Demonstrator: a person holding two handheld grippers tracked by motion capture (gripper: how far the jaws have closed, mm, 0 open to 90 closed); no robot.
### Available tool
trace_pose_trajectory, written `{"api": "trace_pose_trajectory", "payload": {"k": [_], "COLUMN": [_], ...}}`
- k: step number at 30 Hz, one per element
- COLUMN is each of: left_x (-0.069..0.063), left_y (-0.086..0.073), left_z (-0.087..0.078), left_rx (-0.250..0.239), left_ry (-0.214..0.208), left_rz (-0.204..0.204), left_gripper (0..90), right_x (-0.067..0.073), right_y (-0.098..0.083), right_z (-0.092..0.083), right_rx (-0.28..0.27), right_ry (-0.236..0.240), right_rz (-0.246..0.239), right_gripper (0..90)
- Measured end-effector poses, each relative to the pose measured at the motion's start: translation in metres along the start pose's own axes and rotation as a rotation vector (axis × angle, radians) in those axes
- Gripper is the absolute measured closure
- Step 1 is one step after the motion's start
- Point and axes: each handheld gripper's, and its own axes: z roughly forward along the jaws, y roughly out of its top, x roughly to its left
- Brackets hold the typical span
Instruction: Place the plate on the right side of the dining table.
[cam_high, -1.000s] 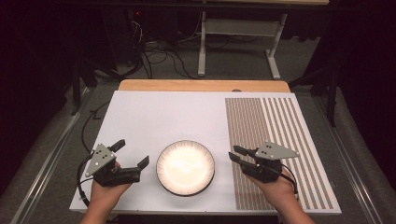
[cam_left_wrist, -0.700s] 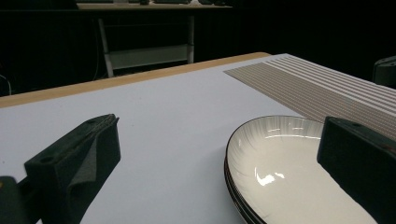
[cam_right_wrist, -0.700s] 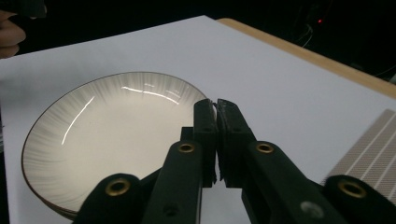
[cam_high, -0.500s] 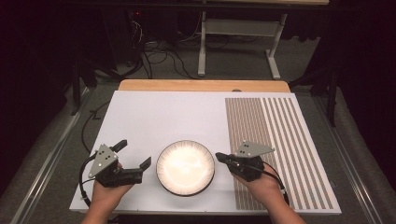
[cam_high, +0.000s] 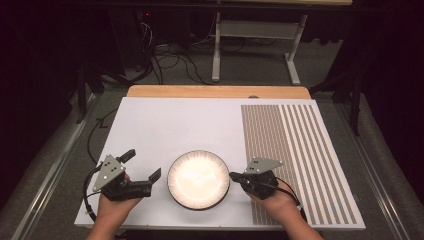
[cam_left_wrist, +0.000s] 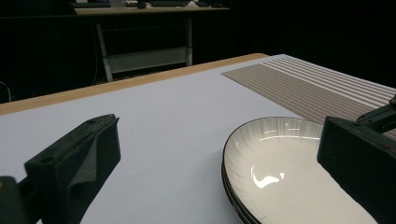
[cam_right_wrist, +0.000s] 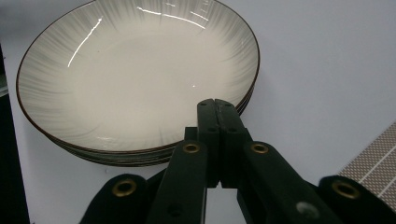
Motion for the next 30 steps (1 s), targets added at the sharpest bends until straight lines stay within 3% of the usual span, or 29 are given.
{"api": "trace_pose_trajectory", "payload": {"k": [7, 30], "left_x": [-0.0007, -0.002], "left_y": [0.0005, 0.0023], "left_z": [0.0, -0.0021], "left_rx": [0.0, -0.006], "left_ry": [-0.003, -0.007], "left_rz": [0.001, 0.0], "left_gripper": [0.2, 0.2], "right_x": [0.0025, 0.0045], "right_y": [-0.0005, 0.0034], "right_z": [0.0034, 0.0058], "right_rx": [0.032, 0.048], "right_ry": [0.033, 0.04], "right_rz": [-0.016, -0.032], "right_gripper": [90.0, 90.0]}}
